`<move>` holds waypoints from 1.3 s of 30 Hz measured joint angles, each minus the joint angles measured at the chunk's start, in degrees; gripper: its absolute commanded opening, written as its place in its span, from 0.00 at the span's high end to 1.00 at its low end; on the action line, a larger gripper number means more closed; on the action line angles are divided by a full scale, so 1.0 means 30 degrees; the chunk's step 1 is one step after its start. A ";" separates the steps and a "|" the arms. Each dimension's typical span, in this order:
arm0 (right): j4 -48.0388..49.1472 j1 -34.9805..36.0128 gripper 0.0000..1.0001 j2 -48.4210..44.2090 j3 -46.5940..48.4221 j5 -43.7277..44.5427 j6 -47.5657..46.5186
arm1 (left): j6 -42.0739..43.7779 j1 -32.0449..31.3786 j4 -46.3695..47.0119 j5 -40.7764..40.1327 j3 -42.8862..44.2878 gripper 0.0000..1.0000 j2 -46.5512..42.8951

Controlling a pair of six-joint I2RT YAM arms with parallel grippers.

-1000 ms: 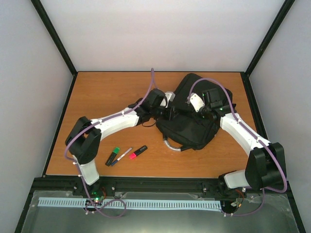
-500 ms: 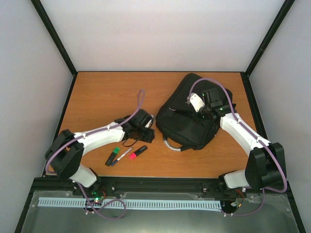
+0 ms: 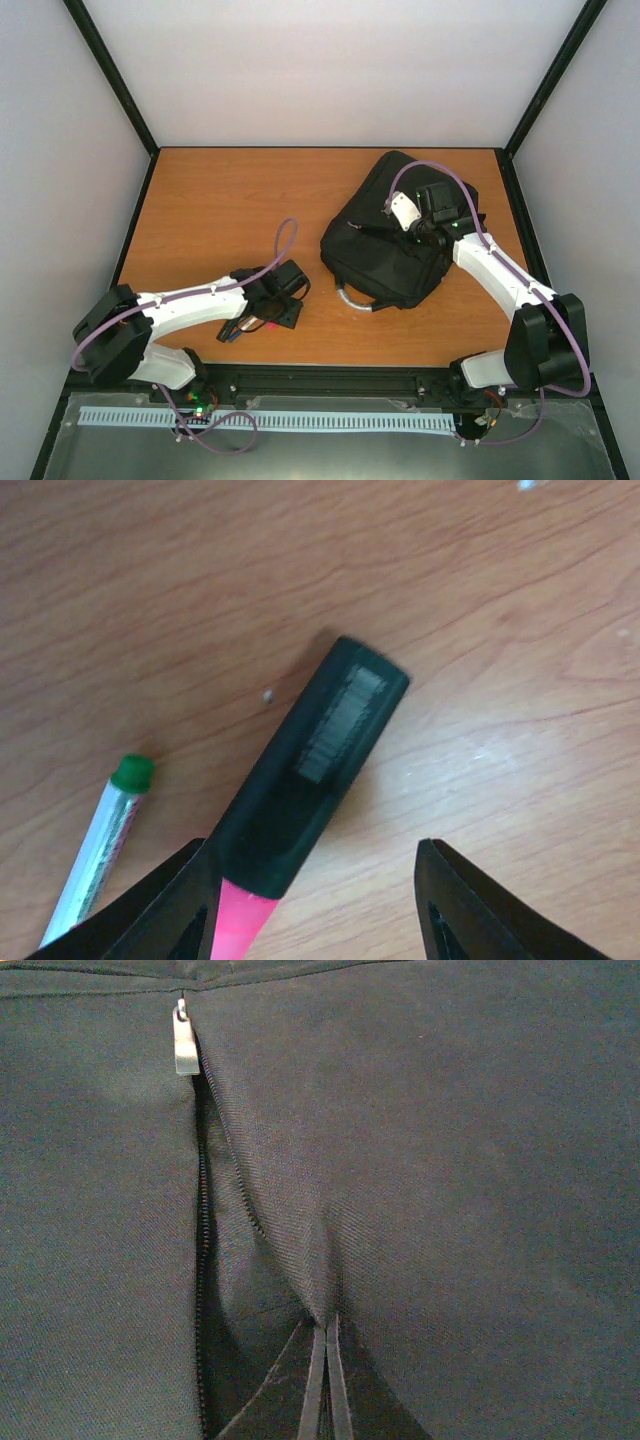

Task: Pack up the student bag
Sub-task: Place the stationery in the student bag, then pick up the stationery from the center of the board.

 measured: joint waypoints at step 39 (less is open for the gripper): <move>-0.0197 -0.0058 0.97 0.0000 0.0000 -0.0452 0.0015 | -0.3206 -0.1596 -0.1457 -0.1705 -0.0867 0.78 0.1129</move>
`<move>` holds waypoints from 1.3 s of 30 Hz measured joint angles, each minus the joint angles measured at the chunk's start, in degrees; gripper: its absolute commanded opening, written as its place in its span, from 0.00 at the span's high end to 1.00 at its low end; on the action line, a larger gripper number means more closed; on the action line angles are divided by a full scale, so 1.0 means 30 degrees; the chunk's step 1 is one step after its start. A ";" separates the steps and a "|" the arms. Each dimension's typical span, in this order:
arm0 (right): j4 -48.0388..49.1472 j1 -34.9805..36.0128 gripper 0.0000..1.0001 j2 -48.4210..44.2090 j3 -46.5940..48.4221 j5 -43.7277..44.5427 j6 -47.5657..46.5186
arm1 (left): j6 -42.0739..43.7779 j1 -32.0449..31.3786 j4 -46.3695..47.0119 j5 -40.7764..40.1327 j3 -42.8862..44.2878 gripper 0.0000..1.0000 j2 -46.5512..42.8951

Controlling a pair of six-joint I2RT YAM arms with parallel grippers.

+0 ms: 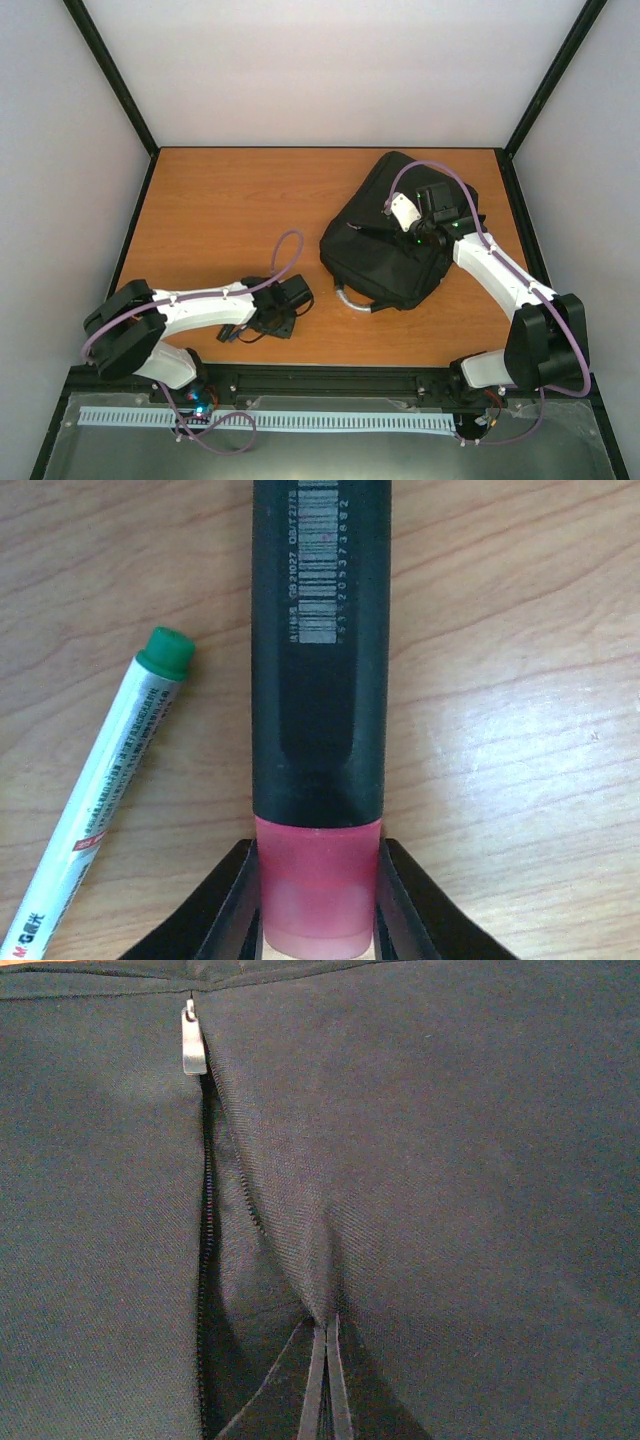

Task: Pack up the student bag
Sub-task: Pick up the stationery from the center of the board, then place the stationery in the student bag.

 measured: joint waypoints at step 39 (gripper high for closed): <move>-0.0102 -0.0073 0.97 -0.0007 0.0000 -0.0634 0.0000 | 0.6033 0.1093 0.0219 0.3213 1.6939 0.82 1.0287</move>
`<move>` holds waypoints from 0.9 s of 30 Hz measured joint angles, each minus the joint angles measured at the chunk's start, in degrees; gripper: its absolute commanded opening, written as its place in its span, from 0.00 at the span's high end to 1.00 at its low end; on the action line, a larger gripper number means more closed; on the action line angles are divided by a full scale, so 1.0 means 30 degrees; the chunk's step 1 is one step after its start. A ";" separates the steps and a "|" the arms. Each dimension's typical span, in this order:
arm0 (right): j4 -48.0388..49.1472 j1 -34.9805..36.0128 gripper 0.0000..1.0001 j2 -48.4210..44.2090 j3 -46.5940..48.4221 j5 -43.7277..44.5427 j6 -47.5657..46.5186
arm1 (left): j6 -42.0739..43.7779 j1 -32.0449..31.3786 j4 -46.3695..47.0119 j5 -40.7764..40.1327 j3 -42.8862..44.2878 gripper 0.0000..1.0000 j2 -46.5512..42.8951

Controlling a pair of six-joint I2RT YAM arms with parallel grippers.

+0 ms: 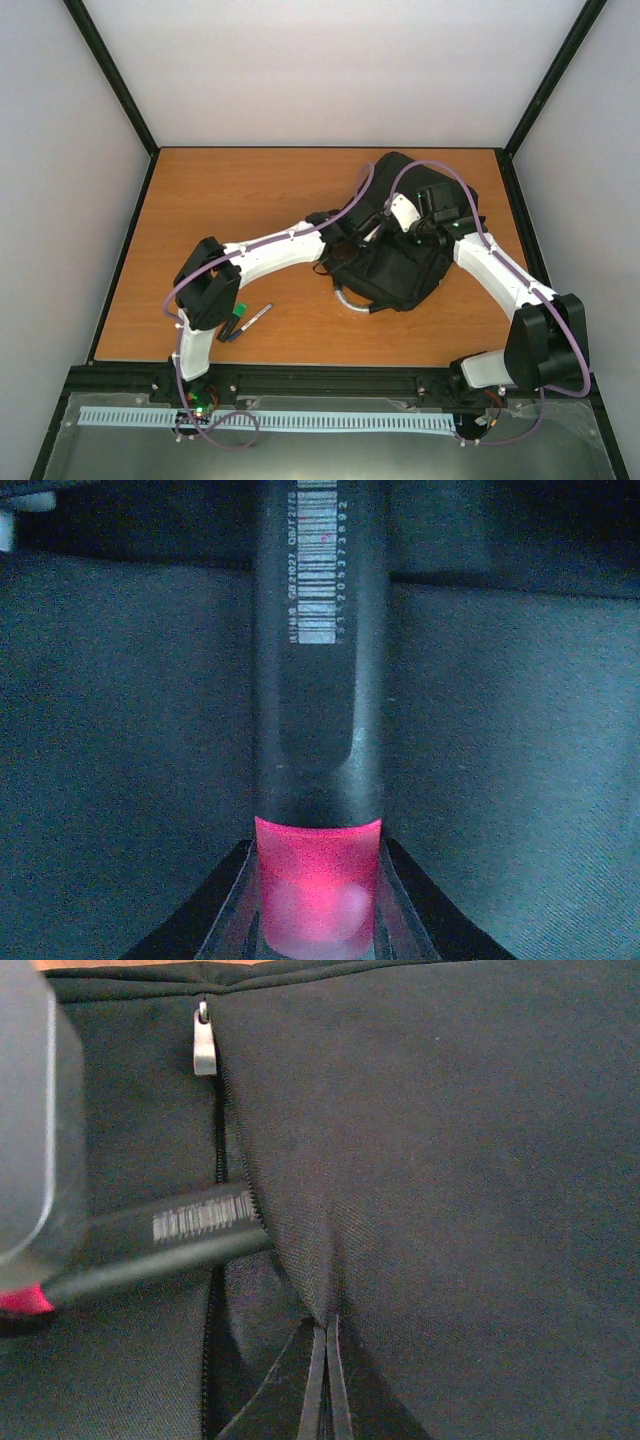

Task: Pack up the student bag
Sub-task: Place the stationery in the student bag.

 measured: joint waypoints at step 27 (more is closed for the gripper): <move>-0.0102 0.0000 0.97 0.0000 0.0000 -0.0474 -0.0080 | 0.1231 0.1457 -0.0379 -0.0874 -0.0423 0.54 -0.1421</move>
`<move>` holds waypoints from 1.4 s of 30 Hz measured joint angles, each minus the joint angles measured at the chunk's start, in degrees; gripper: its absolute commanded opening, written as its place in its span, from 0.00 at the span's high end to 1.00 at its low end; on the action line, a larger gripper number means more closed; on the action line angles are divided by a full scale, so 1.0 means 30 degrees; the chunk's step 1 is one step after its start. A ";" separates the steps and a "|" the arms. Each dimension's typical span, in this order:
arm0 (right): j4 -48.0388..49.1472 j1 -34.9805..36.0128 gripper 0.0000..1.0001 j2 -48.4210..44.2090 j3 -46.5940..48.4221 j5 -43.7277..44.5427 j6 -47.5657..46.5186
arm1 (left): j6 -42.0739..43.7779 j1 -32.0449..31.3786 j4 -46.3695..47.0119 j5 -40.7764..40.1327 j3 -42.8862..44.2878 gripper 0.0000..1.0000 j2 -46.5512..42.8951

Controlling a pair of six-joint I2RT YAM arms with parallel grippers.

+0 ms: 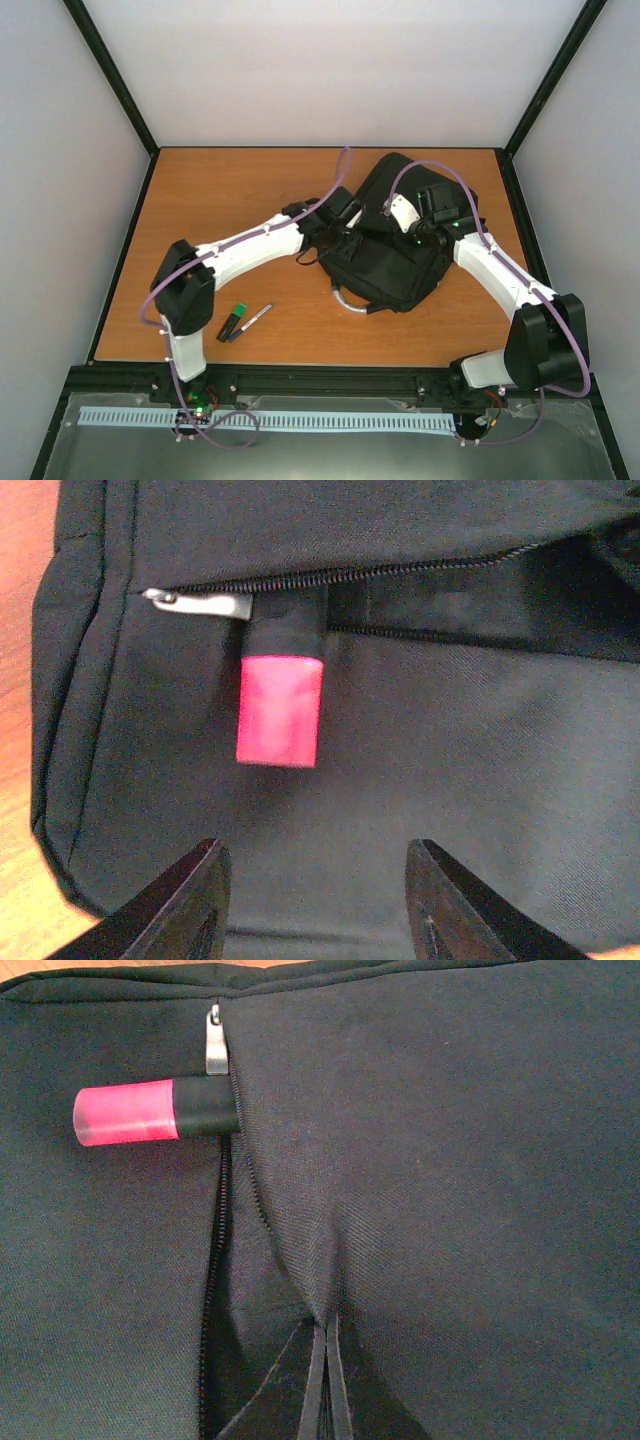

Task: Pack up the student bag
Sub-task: Place the stationery in the student bag.

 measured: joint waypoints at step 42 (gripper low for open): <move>0.0000 0.0000 0.97 0.0000 0.0000 0.0000 -0.0138 | -0.0605 0.0678 0.3417 -0.1464 0.1115 0.95 0.2987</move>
